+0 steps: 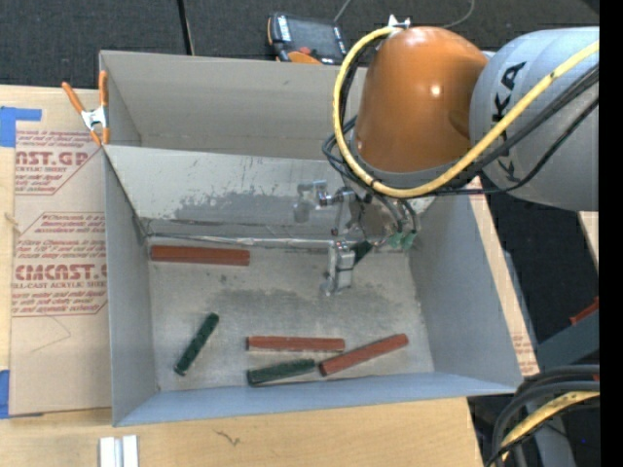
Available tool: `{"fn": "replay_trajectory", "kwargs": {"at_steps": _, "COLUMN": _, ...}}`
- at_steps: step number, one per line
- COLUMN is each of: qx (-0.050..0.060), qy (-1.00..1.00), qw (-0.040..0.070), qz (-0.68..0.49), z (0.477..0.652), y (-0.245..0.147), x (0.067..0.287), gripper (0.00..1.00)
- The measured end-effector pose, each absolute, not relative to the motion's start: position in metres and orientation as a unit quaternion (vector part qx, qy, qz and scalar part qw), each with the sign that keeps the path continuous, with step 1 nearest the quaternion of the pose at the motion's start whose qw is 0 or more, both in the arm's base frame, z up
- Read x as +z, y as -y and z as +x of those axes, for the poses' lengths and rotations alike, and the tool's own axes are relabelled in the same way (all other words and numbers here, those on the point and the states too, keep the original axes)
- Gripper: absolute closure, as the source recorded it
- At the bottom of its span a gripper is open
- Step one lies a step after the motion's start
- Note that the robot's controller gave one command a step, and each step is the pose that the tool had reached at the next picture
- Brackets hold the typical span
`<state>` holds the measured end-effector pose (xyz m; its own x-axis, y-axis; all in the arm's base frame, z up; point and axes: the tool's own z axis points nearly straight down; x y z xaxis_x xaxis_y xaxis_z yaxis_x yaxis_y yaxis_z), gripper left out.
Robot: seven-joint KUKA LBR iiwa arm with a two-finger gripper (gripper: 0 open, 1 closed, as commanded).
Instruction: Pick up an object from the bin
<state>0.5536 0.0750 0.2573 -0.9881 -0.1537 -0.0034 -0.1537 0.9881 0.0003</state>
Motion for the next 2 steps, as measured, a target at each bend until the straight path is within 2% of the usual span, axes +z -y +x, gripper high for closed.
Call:
{"fn": "replay_trajectory", "kwargs": {"at_steps": 1, "qx": 0.001, "qy": -0.996, "qw": -0.005, "qz": -0.086, "z": 0.498, "y": -0.091, "x": 0.134, "gripper": 0.00}}
{"fn": "replay_trajectory", "kwargs": {"at_steps": 2, "qx": 0.000, "qy": -0.995, "qw": -0.003, "qz": -0.103, "z": 0.490, "y": -0.052, "x": 0.066, "gripper": 0.00}}
